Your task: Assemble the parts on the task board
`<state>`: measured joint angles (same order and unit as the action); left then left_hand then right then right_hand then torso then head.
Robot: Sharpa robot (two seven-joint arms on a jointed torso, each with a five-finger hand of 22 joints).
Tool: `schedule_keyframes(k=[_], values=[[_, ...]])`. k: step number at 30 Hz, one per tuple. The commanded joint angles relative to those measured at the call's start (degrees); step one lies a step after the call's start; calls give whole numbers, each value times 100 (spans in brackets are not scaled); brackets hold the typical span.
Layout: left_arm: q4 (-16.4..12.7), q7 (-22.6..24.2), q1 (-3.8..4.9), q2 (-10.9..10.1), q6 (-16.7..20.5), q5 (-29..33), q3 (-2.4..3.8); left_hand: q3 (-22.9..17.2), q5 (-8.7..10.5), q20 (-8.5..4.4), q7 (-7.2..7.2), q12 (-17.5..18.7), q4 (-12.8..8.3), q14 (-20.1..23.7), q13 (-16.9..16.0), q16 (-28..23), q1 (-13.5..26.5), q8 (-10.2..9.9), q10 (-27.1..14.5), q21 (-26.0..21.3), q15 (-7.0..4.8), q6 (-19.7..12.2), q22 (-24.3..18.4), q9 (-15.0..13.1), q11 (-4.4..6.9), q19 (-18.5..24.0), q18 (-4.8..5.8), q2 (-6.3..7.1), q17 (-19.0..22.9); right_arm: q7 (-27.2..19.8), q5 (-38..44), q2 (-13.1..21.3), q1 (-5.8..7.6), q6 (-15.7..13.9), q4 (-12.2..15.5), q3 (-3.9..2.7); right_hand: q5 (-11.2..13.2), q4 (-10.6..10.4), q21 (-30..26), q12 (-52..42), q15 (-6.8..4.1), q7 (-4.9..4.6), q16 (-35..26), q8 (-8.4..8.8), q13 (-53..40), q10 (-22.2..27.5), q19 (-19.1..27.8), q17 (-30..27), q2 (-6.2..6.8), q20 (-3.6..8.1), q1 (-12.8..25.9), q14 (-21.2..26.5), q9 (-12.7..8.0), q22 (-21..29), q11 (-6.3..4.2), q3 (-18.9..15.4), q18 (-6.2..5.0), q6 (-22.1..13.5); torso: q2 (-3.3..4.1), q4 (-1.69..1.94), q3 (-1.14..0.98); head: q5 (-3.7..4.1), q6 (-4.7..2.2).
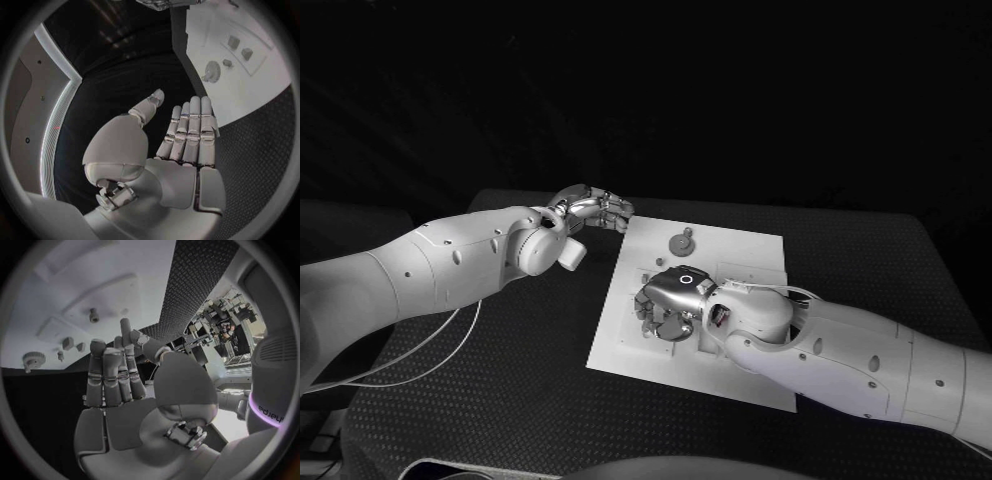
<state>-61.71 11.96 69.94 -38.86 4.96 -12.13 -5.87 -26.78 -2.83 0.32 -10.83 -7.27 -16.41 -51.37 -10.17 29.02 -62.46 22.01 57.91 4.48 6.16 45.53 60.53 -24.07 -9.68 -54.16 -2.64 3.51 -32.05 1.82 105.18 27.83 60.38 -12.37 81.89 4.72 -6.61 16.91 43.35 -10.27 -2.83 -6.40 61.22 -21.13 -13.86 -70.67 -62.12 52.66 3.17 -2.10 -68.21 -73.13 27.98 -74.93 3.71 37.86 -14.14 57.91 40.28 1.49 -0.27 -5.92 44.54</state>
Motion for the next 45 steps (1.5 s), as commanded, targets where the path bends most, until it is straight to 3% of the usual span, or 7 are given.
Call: schedule_keyframes(k=[1,31,45], values=[[-6,68,4,8,-71,28,4,-39,-28,53,-9,-40,6,16,11,-38,55,19,26,-28,39,25,-8,7,-13,7,-73,-10,-10,-52,159,-27,-21,85,-13,6,-18,-2,13,-15,-39,-2,35,-17,-165,-121,13,-8,-84,44,-127,22,12,-135,-53,38,-86,28,-1,-2,-1,-19,18],[-7,63,4,-1,-83,28,4,-40,-28,53,-10,-43,7,14,26,-54,61,22,24,-32,40,22,-8,16,-15,7,-71,-10,-27,-29,258,-123,-93,173,-241,64,-18,-2,31,-9,-41,-2,52,-13,-178,-121,21,-19,-87,47,-132,32,20,-134,-54,35,-86,28,-1,-5,-1,-63,60],[-8,62,5,-3,-82,28,4,-41,-28,53,-10,-46,7,14,32,-61,61,24,26,-33,40,22,-7,19,-14,8,-71,-10,-35,-11,284,-182,-100,222,-380,170,-18,-2,36,-4,-40,-3,59,-10,-183,-119,28,-25,-89,46,-131,38,24,-133,-54,33,-86,26,-1,-2,-3,-74,81]])
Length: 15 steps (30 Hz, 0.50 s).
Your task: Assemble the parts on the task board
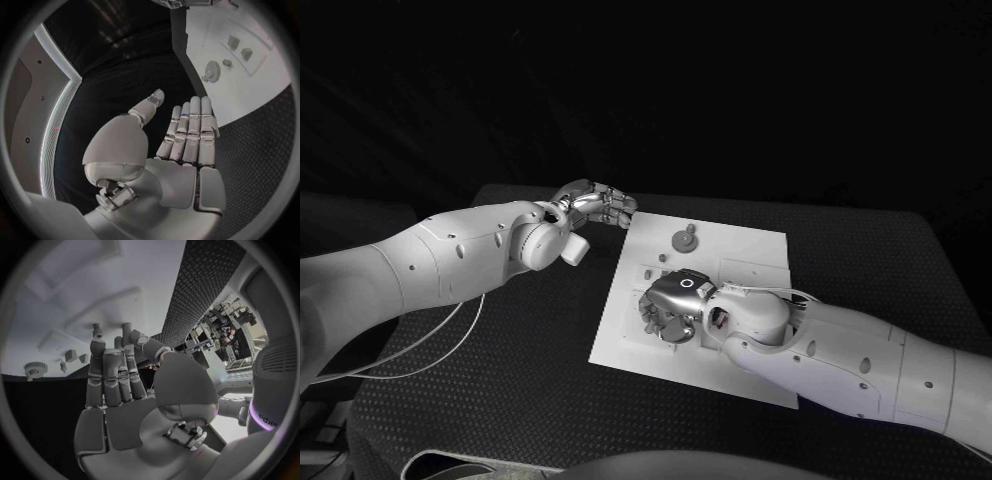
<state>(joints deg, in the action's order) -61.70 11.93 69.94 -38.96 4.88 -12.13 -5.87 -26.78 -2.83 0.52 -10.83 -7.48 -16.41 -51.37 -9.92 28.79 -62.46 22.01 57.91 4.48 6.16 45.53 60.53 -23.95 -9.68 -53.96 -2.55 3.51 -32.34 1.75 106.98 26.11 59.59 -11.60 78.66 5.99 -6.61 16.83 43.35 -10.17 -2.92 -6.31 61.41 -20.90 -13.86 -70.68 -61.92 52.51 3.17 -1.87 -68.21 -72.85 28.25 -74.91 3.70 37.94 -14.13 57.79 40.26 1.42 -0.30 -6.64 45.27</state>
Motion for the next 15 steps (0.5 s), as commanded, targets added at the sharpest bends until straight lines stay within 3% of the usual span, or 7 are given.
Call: schedule_keyframes(k=[1,9,15], values=[[-9,65,5,6,-76,28,4,-41,-28,33,-10,-25,7,14,8,-39,62,25,26,-34,40,22,-7,8,-15,-13,-81,-10,-7,-6,104,-22,-23,134,-70,59,-17,6,36,-14,-31,-12,40,-33,-183,-119,9,-10,-89,23,-131,10,-3,-135,-53,25,-87,37,0,4,1,-6,10],[-10,64,5,10,-79,28,4,-41,-28,33,-10,-26,6,13,10,-41,61,26,27,-34,41,22,-7,9,-14,-12,-81,-10,-10,-73,5,-118,-55,122,-192,121,-15,3,38,4,-21,-21,43,-20,-185,-96,25,-22,-80,16,-106,27,-3,-132,-44,14,-87,19,1,2,0,-9,14],[-15,61,5,2,-80,28,4,-41,-28,33,-10,-27,7,14,12,-44,62,28,28,-35,41,23,-7,10,-14,-12,-80,-10,-12,-123,-126,-118,-57,144,-193,126,-11,1,41,67,18,-57,61,33,-182,-20,95,-58,71,-14,26,85,-13,-130,-5,-74,-87,-42,0,1,2,-6,19]])
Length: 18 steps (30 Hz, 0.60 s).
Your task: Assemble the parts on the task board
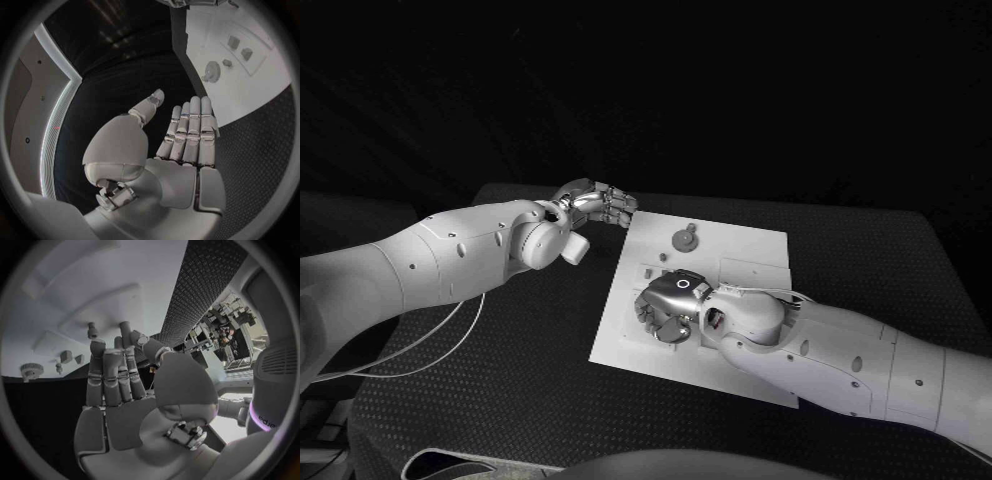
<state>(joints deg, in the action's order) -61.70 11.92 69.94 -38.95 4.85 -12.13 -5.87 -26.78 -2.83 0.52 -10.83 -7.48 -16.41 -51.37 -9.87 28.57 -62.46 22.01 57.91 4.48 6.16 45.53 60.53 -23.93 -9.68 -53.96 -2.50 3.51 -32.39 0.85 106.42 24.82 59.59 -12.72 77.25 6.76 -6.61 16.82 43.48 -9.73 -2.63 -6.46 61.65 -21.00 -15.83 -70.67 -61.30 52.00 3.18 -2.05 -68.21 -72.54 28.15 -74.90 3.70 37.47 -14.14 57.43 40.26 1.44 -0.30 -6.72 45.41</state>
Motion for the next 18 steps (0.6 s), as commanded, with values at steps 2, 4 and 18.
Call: schedule_keyframes(k=[2,4,18], values=[[-15,59,5,-1,-74,28,4,-41,-28,33,-10,-28,6,13,8,-22,62,28,28,-35,41,23,-7,8,-14,-12,-85,-10,-7,-37,-93,15,-57,277,-58,51,-14,-3,34,76,20,-68,52,91,30,55,50,-20,137,-6,76,70,-20,-129,27,-56,-86,-72,0,-3,3,1,7],[-13,56,5,-1,-80,28,4,-41,-28,33,-10,-28,6,13,8,-23,63,29,28,-35,41,24,-7,8,-14,-12,-85,-9,-8,-52,-123,21,-57,297,-60,51,-13,-12,36,99,41,-81,61,116,34,80,66,-33,203,-20,137,94,-30,-128,46,-85,-86,-98,0,-1,0,2,6],[-12,42,5,-7,-92,28,4,-39,-28,34,-10,-29,8,16,13,-30,68,30,28,-37,43,23,-8,11,-14,-9,-84,-7,-12,-121,-341,46,-56,37,-80,56,-17,-55,34,344,184,-329,169,468,101,449,103,-121,596,-58,451,227,-219,-119,199,-65,-86,-641,1,-4,-2,13,6]])
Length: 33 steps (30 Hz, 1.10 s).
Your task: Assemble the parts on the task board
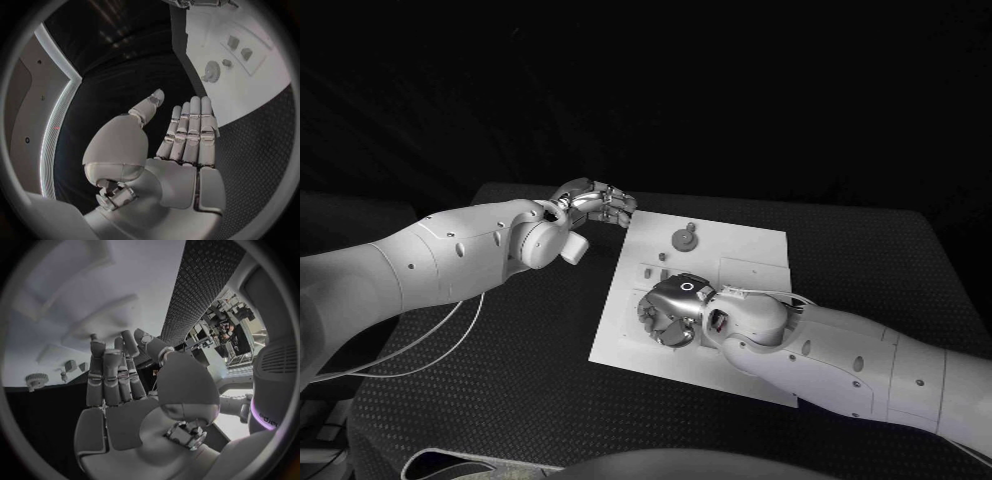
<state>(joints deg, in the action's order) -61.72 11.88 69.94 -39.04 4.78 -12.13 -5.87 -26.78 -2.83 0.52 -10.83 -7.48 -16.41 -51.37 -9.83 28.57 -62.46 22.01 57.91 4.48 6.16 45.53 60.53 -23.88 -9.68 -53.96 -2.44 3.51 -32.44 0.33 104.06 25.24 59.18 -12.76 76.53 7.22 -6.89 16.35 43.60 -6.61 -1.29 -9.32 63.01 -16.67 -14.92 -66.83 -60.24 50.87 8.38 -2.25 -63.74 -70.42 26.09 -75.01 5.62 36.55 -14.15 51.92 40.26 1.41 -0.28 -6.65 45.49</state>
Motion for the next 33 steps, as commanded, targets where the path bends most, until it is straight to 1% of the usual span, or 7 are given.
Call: schedule_keyframes(k=[1,9,13,22,27,31,33], values=[[-10,48,5,2,-85,28,4,-39,-28,35,-10,-29,8,17,9,-30,68,30,28,-37,43,23,-8,6,-14,-9,-90,-7,-8,-70,-108,4,-15,21,-10,9,11,-8,23,38,56,-48,40,41,11,76,-2,-12,86,-39,6,19,-18,-108,12,29,-85,-102,1,-1,-4,5,-2],[-10,46,5,2,-84,28,4,-39,-28,35,-10,-30,7,20,12,-35,69,31,27,-39,44,22,-8,8,-14,-6,-89,-5,-10,-69,-224,32,-15,-351,3,9,10,-22,0,205,171,-122,74,120,72,385,93,-52,200,-75,35,157,-84,-110,128,53,-85,-274,1,-1,-5,14,-10],[-10,42,5,-1,-88,28,4,-39,-28,36,-10,-30,7,22,13,-38,69,31,27,-40,45,22,-9,9,-14,-5,-89,-5,-11,-53,-270,106,-13,-612,52,8,11,-108,13,290,361,-7,219,220,227,874,307,-71,375,-164,12,451,-147,-131,324,123,-72,-569,2,0,-5,22,-18],[1,42,5,-14,-84,28,3,-39,-28,36,-10,-30,6,23,17,-43,69,32,26,-42,46,21,-9,10,-15,-2,-89,-4,-14,-106,-604,401,99,-897,364,-61,18,-349,92,262,434,27,393,212,309,1081,422,-175,616,-230,61,613,-156,-125,398,160,-85,-742,1,-3,-7,50,-58],[22,45,5,-18,-76,29,3,-39,-28,37,-9,-31,6,23,18,-45,69,33,26,-42,46,22,-9,11,-15,-2,-89,-3,-16,-228,-1547,753,293,-884,729,-274,25,-496,160,153,400,-41,505,158,282,950,420,-238,616,-218,129,617,-134,-125,358,119,-85,-758,-1,-6,-7,121,-139],[70,53,4,7,-73,29,3,-38,-28,38,-9,-33,8,23,19,-47,73,35,29,-42,47,24,-9,12,-14,-2,-88,-4,-18,-296,-2648,1105,541,-864,912,-393,29,-529,205,-218,193,-225,560,-3,75,375,444,-334,456,-202,224,615,-71,-117,140,-9,-85,-551,-7,-16,-7,179,-248],[108,62,3,26,-67,30,2,-38,-28,38,-8,-39,10,21,20,-49,75,37,38,-42,47,27,-9,12,-11,-2,-88,-5,-22,-377,-3161,1293,648,-895,951,-396,25,-584,163,-428,76,-154,502,-119,-114,128,514,-420,342,-225,369,676,-4,-96,21,-91,-85,-399,-10,-20,-7,217,-297]])
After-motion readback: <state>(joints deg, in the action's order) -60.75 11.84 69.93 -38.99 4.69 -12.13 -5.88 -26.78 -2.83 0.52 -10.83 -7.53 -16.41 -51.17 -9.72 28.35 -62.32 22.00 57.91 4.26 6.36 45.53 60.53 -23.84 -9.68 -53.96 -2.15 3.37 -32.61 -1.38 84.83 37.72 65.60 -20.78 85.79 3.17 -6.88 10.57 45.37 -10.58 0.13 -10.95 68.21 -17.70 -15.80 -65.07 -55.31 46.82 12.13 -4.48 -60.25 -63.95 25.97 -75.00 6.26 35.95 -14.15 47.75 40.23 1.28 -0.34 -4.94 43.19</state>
